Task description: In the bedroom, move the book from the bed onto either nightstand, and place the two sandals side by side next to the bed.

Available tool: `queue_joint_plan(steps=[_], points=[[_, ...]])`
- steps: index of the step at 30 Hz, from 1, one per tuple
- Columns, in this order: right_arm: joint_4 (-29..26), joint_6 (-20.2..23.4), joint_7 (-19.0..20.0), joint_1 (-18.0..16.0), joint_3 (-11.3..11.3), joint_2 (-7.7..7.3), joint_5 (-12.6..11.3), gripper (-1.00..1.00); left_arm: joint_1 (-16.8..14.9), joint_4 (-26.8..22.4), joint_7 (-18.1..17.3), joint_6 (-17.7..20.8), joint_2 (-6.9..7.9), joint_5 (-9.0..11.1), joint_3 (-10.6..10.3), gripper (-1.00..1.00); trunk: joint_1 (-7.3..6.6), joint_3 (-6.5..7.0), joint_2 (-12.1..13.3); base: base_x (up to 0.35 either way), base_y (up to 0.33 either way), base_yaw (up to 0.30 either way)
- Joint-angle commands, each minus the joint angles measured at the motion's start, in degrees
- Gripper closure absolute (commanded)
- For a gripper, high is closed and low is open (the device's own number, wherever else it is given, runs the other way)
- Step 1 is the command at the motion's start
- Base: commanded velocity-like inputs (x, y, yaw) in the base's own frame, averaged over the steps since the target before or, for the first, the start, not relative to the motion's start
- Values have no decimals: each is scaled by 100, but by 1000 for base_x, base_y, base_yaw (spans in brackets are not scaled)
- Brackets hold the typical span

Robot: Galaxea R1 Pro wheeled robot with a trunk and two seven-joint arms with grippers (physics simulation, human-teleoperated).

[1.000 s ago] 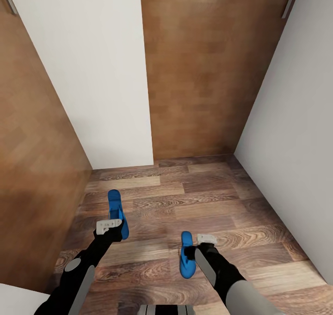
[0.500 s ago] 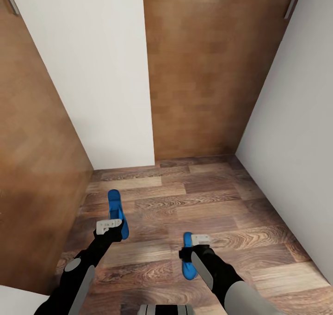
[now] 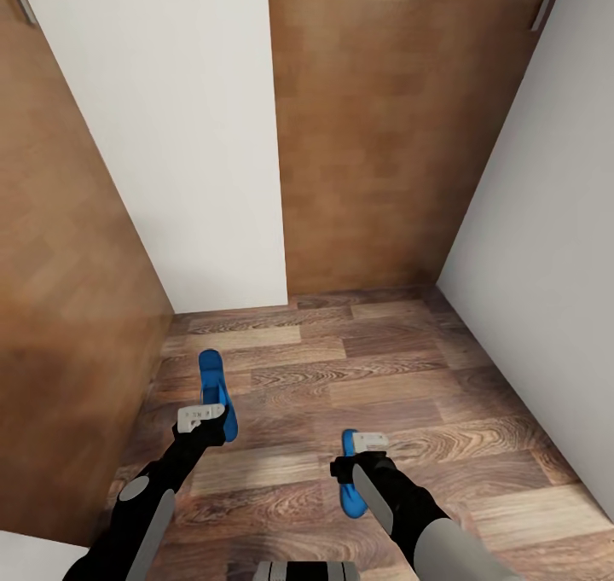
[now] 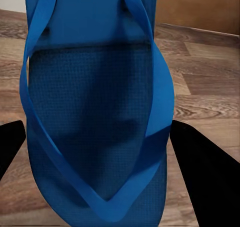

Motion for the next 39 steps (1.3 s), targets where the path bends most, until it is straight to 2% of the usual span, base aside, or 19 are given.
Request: queue_joint_plan(steps=[1,10,18,25,33,39], points=[[-8,15,-55,-4,34,-5,-60,-100,-2,-6,-11,42,2,61,1,100,1,-27,-4,0,0,0],[-8,1,-65,-3,34,-7,-60,-100,-2,1,-8,44,2,61,-1,100,24,-227,-16,0,0,0],[-8,-34,-109,-3,34,-16,-53,-100,-2,2,-8,44,0,61,-7,100,24,-227,-16,0,0,0],[-16,-37,-124,-4,34,-16,-51,-100,-2,2,-8,44,1,61,-8,100,42,-382,-25,0,0,0],[-101,-21,-137,-3,34,-25,-39,-100,-2,2,-8,44,-5,61,-8,100,42,-382,-25,0,0,0],[-550,-51,-292,-3,26,-39,1,-100,-2,2,-8,44,-7,61,-8,100,42,-382,-25,0,0,0]])
